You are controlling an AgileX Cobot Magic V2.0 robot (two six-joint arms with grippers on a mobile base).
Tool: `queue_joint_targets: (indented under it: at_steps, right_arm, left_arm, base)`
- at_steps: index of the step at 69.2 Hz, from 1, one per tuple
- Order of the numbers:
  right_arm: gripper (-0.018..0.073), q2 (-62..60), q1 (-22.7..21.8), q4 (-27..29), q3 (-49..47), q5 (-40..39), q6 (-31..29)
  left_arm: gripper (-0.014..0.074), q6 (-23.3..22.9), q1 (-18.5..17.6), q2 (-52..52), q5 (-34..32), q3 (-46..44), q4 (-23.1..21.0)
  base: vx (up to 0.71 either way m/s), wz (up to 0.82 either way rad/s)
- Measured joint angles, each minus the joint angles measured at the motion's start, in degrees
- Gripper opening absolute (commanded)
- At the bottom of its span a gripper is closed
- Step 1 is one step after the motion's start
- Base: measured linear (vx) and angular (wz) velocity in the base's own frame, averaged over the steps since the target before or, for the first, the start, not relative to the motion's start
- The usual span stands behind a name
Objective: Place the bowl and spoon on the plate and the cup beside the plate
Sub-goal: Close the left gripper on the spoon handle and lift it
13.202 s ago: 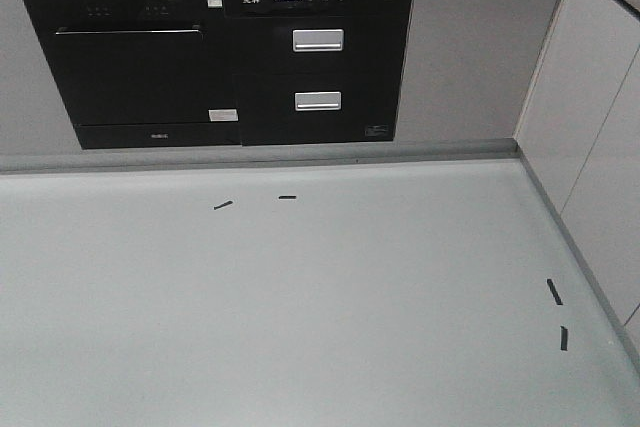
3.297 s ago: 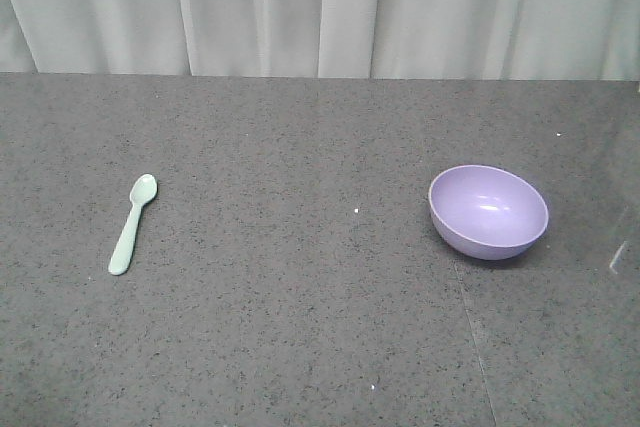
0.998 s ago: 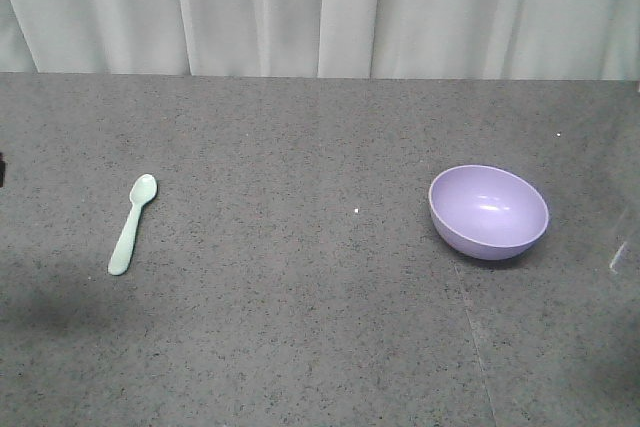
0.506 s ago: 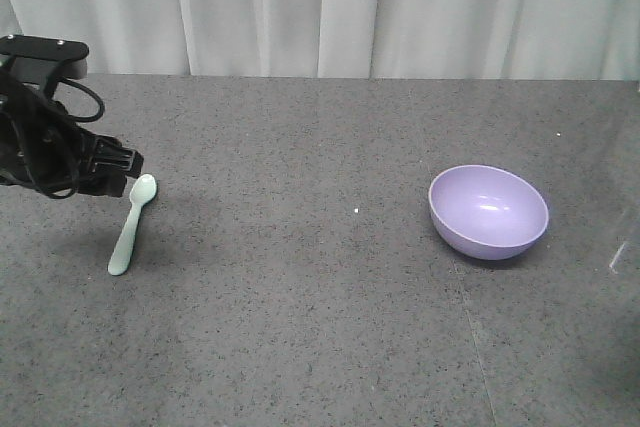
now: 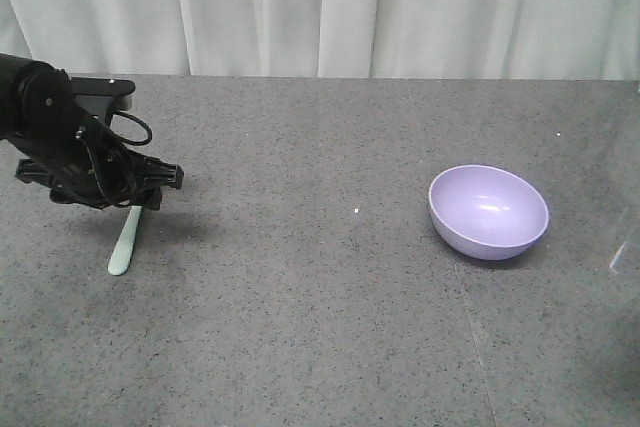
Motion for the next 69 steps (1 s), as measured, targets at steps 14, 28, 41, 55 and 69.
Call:
queue_joint_targets:
  at_steps: [14, 28, 41, 55, 69]
  right_arm:
    - [0.0532, 0.0, 0.0, 0.0, 0.0, 0.0, 0.0]
    - [0.0532, 0.0, 0.0, 0.0, 0.0, 0.0, 0.0]
    - [0.0532, 0.0, 0.0, 0.0, 0.0, 0.05, 0.0]
    - [0.0532, 0.0, 0.0, 0.0, 0.0, 0.05, 0.0]
    - [0.0532, 0.0, 0.0, 0.0, 0.0, 0.05, 0.0]
  left_arm:
    - [0.0465, -0.58, 0.0, 2.96, -2.31, -0.12, 0.12]
    - [0.0465, -0.88, 0.0, 5.64, -2.67, -0.18, 0.38]
    - [0.0464, -3.38, 0.0, 6.06, -2.85, -0.18, 3.26]
    - [0.046, -4.56, 0.0, 6.13, -2.85, -0.18, 4.34]
    - [0.0417, -4.76, 0.0, 6.82, -3.24, -0.48, 4.34]
  base:
    - [0.0, 0.0]
    - [0.0, 0.0]
    - [0.0, 0.0]
    - [0.0, 0.0]
    - [0.0, 0.0]
